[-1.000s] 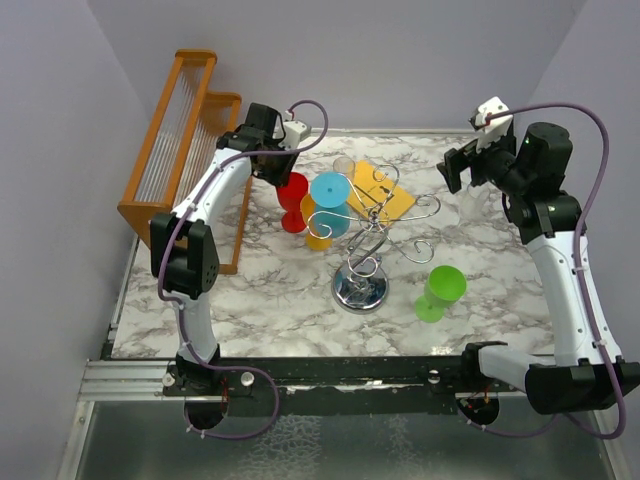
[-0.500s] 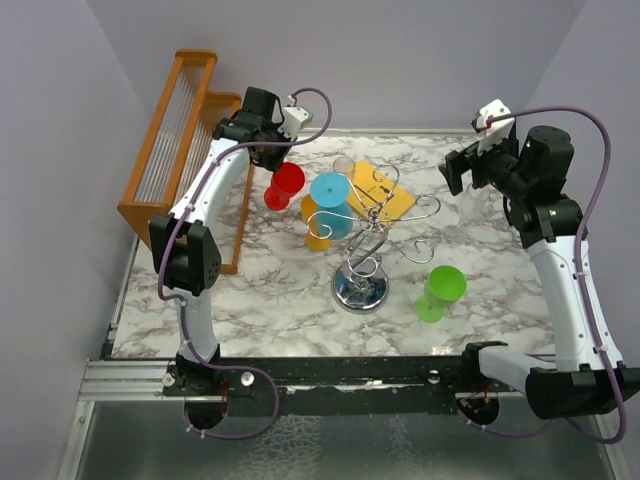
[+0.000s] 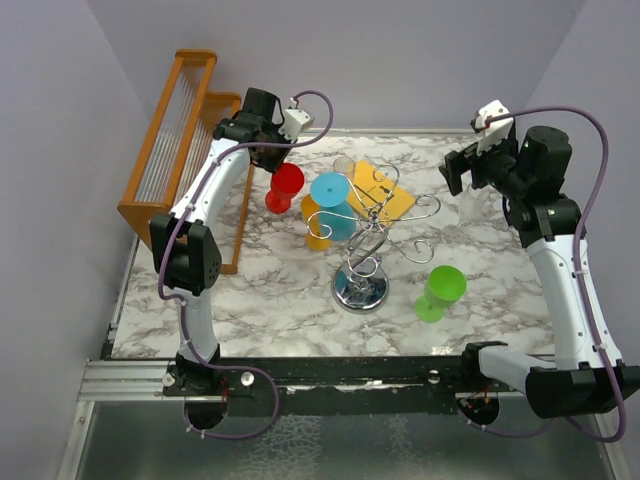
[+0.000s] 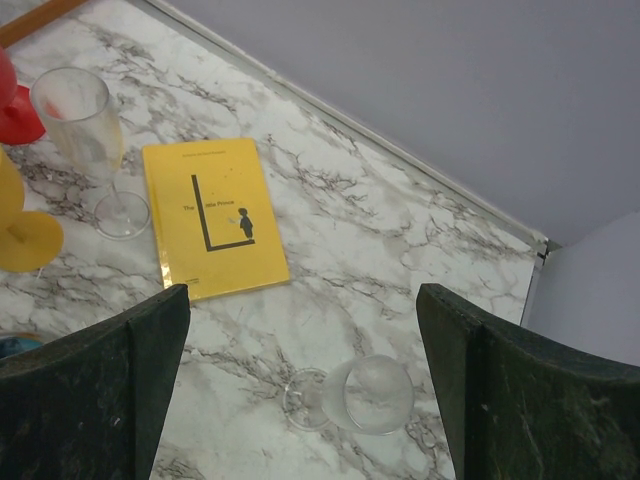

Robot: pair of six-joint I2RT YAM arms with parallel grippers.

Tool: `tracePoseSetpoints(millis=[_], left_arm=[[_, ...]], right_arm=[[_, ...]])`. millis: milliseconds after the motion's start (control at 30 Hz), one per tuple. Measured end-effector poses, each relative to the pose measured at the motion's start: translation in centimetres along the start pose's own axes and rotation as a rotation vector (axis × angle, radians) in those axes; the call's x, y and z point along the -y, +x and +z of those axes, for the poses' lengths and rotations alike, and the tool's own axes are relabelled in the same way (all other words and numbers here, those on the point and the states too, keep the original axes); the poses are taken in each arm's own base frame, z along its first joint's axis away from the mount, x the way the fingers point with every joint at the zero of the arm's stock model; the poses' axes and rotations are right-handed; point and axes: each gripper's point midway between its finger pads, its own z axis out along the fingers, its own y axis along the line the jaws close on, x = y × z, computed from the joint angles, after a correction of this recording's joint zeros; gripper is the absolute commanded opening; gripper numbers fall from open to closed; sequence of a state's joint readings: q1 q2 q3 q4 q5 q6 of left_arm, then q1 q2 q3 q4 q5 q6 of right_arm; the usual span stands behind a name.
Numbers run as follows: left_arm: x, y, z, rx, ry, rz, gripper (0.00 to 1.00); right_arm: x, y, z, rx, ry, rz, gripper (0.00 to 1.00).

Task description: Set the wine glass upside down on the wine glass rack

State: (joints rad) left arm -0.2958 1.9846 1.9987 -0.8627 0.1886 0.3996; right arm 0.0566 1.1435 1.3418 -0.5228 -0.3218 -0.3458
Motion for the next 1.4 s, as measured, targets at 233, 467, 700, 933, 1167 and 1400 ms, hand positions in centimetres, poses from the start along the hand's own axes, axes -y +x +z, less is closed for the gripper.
tracePoseSetpoints(millis=[233, 467, 700, 933, 1167, 1400], left_arm=[[0.0, 1.2, 1.6, -0.046, 0.014, 0.006, 0.17], [-0.3, 1.8, 1.8, -0.064, 0.011, 0.002, 0.06], [-1.2, 0.6, 0.4, -0.051, -0.028, 0.016, 0.0], [-3.6, -2.7, -3.6, 0.036, -0.171, 0.034, 0.0], [-4.3, -9.6, -13.8, 0.34, -0.366, 0.033, 0.0], [-2.8, -16.7, -23.7, 0.719, -0.407, -0.037, 0.0]], right_arm=[[0.0, 0.6, 0.6, -0.018, -0.006, 0.006, 0.95], [0.1, 0.9, 0.8, -0.027, -0.005, 0.002, 0.95], [0.1, 1.0, 0.8, -0.031, -0.001, 0.0, 0.96], [0.1, 0.9, 0.8, -0.029, -0.001, 0.007, 0.97], [0.1, -1.2, 1.3, 0.024, -0.03, 0.014, 0.97], [0.5, -5.4, 3.0, 0.12, -0.086, 0.068, 0.94]])
